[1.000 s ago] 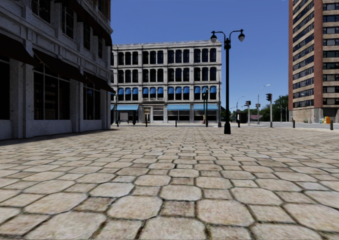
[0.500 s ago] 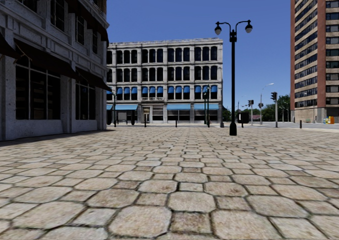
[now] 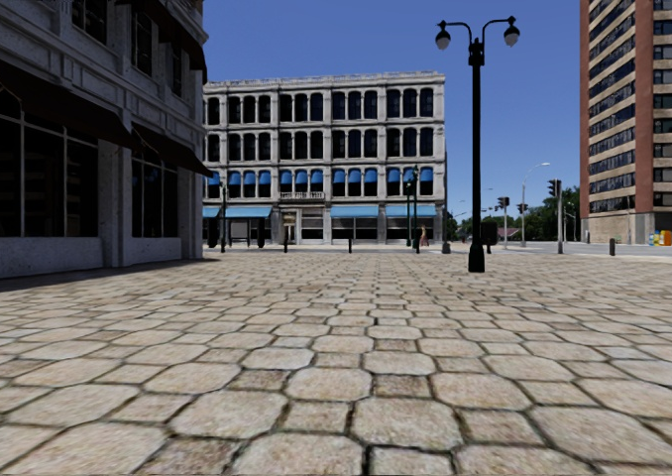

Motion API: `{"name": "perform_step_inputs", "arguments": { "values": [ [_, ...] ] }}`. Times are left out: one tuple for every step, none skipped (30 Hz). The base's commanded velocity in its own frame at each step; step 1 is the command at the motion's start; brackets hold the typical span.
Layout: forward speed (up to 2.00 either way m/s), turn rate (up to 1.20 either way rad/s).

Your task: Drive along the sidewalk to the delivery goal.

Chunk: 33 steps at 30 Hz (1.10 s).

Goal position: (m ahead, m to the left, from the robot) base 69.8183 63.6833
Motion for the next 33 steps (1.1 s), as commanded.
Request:
{"name": "perform_step_inputs", "arguments": {
  "values": [
    [2.00,0.00],
    [2.00,0.00],
    [2.00,0.00],
    [2.00,0.00],
    [2.00,0.00],
    [2.00,0.00],
    [2.00,0.00],
    [2.00,0.00],
    [2.00,0.00],
    [2.00,0.00],
    [2.00,0.00],
    [2.00,0.00],
    [2.00,0.00],
    [2.00,0.00],
    [2.00,0.00],
    [2.00,0.00],
    [2.00,0.00],
    [2.00,0.00],
    [2.00,0.00],
    [2.00,0.00],
    [2.00,0.00],
    [1.99,0.00],
    [1.99,0.00],
    [1.97,0.00],
    [2.00,0.00],
    [2.00,0.00],
    [2.00,0.00],
    [2.00,0.00],
    [2.00,0.00],
    [2.00,0.00],
    [2.00,0.00],
    [2.00,0.00],
    [2.00,0.00]
  ]
}}
